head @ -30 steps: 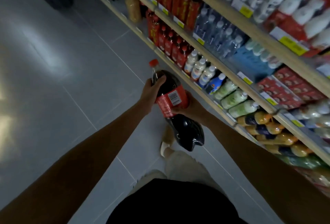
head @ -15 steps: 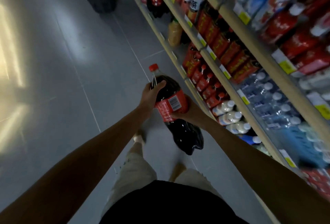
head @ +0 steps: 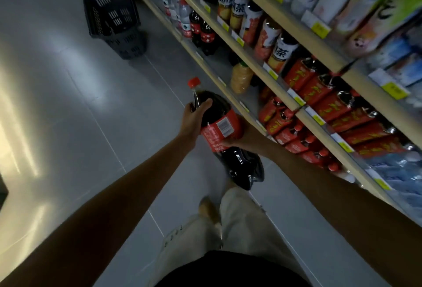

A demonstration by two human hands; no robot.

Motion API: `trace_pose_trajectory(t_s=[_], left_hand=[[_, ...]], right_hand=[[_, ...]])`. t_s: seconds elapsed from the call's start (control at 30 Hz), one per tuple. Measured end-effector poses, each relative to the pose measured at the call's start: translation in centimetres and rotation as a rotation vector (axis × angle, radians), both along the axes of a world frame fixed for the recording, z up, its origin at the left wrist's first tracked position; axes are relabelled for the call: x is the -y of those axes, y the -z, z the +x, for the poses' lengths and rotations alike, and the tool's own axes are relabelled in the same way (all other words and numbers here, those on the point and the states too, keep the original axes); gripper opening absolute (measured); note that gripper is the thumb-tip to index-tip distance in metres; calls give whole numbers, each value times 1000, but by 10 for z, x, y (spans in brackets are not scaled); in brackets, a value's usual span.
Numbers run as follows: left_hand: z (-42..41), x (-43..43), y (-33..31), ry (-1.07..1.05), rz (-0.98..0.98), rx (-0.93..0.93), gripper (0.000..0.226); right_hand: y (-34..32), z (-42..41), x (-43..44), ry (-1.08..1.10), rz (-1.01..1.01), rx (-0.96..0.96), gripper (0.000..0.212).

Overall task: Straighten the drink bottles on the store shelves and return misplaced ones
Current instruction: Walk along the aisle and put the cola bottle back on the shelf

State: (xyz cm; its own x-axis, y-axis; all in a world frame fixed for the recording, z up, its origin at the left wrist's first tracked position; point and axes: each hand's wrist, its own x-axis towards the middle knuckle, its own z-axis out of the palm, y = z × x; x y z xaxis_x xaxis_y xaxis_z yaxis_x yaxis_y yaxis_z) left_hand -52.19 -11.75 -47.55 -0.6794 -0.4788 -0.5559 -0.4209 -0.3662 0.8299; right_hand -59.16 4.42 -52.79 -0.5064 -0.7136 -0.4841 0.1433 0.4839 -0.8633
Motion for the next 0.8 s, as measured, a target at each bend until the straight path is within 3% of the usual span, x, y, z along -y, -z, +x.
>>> trace_pose_trajectory(t_s=[0.27, 0.53, 0.73, 0.8], left_hand=[[-118, 131, 9, 42, -16, 0, 35], [-222, 224, 29, 130, 1, 25, 57], [-304, 281, 49, 327, -10, -16, 25], [-328, 299, 58, 391, -1, -14, 28]], right_hand=[[9, -119, 125, -35, -9, -76, 101], [26, -218, 217, 39, -58, -97, 100], [57, -265, 266, 248, -87, -99, 101], [67, -277, 280, 314, -72, -122, 94]])
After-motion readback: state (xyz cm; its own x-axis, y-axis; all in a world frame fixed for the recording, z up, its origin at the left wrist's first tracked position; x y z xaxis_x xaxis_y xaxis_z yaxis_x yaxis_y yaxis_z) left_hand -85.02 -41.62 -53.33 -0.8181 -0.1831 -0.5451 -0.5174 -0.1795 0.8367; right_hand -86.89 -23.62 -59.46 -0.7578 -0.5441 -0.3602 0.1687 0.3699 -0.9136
